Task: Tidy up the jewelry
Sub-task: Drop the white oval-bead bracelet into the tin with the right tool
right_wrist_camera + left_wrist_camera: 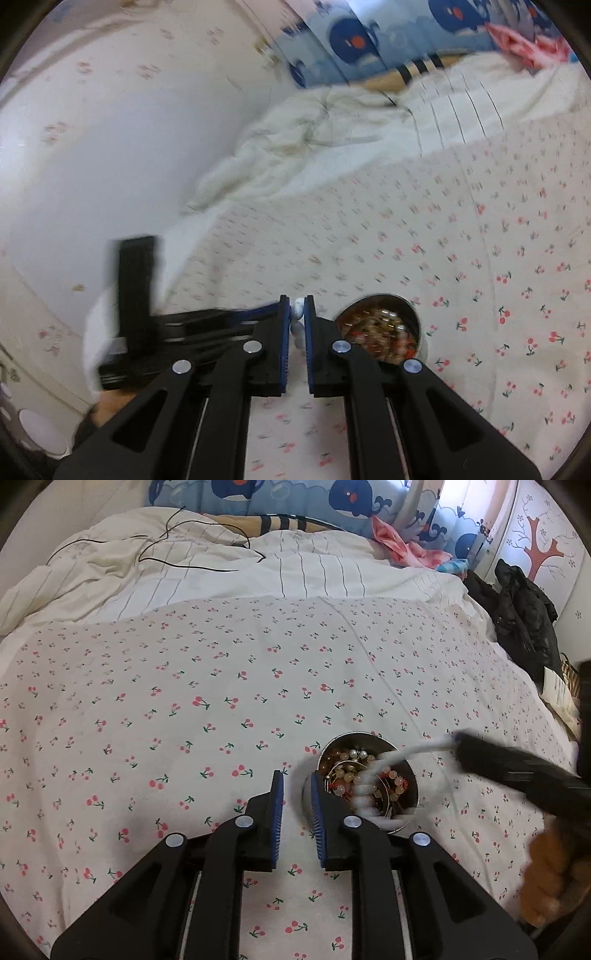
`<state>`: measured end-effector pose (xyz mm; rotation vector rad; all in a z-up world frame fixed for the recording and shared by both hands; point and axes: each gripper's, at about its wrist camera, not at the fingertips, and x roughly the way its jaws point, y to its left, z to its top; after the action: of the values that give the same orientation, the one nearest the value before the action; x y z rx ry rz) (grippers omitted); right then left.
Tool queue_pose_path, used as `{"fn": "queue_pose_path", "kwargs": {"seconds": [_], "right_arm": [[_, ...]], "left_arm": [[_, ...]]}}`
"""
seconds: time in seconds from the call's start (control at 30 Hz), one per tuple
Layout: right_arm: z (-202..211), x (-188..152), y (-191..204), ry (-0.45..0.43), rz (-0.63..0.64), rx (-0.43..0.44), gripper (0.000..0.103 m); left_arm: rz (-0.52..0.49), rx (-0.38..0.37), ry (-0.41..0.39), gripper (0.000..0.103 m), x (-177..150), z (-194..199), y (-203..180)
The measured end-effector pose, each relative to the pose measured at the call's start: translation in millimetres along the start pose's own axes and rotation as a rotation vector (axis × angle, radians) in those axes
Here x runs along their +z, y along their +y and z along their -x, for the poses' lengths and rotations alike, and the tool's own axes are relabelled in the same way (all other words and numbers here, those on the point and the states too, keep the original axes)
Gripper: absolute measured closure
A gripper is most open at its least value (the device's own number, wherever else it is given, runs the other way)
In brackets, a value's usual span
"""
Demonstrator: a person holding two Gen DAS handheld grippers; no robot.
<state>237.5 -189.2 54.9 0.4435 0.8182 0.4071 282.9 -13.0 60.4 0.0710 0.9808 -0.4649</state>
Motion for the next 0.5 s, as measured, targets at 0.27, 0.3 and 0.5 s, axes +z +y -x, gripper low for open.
{"fn": "queue_pose_path", "kwargs": {"seconds": [0.27, 0.3, 0.5], "right_arm": [[6.5, -17.6, -21.4, -0.022, 0.039, -0.213, 0.059], [9.0, -19.9, -20.6, -0.028, 0.051, -0.225, 0.059], [25.1, -71.4, -7.7, -0.022, 0.172, -0.358, 0.04]], "left_arm": [[-0.033, 0.024, -0.006, 0.074, -5.0, 2.7, -7.8], [-0.037, 0.029, -0.006, 0.072, -6.5, 2.5, -8.9], [-0.059, 0.092, -0.022, 0.05, -35.1, 6.0, -16.6]]}}
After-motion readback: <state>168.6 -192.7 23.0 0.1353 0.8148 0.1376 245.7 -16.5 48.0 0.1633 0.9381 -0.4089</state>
